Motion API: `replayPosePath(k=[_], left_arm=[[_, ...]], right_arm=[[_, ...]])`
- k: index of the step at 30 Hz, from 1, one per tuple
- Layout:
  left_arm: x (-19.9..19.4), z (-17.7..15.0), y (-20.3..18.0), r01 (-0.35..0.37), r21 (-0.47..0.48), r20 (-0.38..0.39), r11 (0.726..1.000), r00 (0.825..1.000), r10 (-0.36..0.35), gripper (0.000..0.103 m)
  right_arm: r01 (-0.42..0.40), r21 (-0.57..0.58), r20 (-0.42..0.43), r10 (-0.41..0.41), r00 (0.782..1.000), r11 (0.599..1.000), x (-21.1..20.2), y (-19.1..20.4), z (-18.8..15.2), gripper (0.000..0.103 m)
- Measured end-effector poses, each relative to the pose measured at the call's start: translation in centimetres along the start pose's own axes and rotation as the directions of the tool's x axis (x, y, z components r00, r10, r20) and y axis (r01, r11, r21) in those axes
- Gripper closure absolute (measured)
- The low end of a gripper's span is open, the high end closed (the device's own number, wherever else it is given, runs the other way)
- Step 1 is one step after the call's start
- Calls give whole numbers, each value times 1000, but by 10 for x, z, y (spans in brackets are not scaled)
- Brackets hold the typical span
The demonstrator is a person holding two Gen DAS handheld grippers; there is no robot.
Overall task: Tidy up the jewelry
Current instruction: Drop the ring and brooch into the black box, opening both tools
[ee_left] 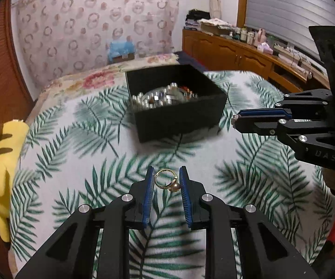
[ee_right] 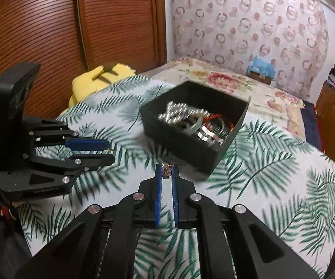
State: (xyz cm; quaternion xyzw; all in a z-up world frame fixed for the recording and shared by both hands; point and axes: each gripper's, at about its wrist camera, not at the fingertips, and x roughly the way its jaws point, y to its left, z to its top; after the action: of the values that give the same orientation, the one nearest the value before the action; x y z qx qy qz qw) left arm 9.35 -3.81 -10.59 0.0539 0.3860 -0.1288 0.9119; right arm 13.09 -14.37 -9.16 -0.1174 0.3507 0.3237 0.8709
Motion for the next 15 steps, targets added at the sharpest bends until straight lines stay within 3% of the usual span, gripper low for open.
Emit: replayPosePath(k=[15], left_arm=[[5, 66, 10, 1, -28, 106, 1000, 994, 2, 82]], right_arm=[[44, 52, 57, -46, 997, 998, 26, -38, 46, 93]])
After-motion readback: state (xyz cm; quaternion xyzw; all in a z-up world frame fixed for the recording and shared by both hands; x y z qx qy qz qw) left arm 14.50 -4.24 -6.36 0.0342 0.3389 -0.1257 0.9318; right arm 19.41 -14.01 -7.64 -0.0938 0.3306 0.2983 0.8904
